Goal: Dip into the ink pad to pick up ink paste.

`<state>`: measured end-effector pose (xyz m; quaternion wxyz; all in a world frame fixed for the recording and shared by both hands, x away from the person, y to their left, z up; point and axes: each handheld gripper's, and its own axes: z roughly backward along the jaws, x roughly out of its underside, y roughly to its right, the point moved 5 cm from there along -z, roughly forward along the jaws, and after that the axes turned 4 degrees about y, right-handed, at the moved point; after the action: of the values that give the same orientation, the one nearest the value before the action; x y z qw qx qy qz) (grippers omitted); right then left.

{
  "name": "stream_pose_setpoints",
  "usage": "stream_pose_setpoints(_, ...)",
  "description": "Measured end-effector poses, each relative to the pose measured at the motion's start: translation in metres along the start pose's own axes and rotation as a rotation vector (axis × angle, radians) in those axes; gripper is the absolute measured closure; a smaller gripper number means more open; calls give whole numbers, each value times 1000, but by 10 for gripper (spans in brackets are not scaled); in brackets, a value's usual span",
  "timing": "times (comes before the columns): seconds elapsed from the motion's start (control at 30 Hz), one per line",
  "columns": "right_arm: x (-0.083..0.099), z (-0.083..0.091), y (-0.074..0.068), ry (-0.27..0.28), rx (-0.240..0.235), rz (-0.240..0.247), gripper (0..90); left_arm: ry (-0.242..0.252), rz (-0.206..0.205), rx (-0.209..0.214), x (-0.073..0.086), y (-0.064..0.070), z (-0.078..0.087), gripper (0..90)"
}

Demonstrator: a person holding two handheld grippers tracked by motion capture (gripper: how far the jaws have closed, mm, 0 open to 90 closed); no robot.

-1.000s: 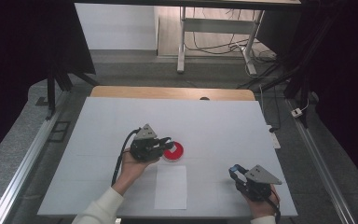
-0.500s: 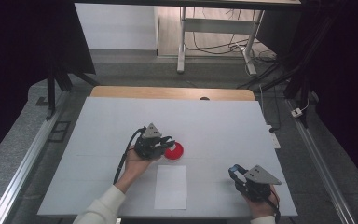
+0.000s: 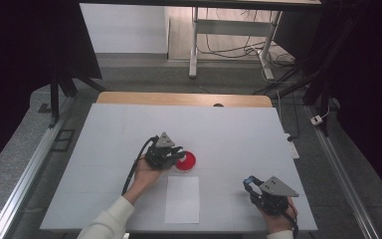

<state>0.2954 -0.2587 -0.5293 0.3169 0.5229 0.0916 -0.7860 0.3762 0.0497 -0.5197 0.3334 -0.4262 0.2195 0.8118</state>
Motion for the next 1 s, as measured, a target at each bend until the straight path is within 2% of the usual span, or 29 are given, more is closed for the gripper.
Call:
stream_pose_setpoints(0.17,-1,0,-1,2,-3,1,652,-39,-18,-5,-3,-2,-3,754)
stream_pose_setpoints(0.3,-1,-1,-1,-1,-4,2,652,-56,-6,7,-5,-4,-5,754)
stream_pose_setpoints(0.53,-1,-1,-1,2,-8,3,652,-94,-20,4,-4,-4,-11,754)
stream_pose_setpoints(1.0,-1,-1,-1,1,-11,3,652,-138,-34,-4,-3,-3,-17,754)
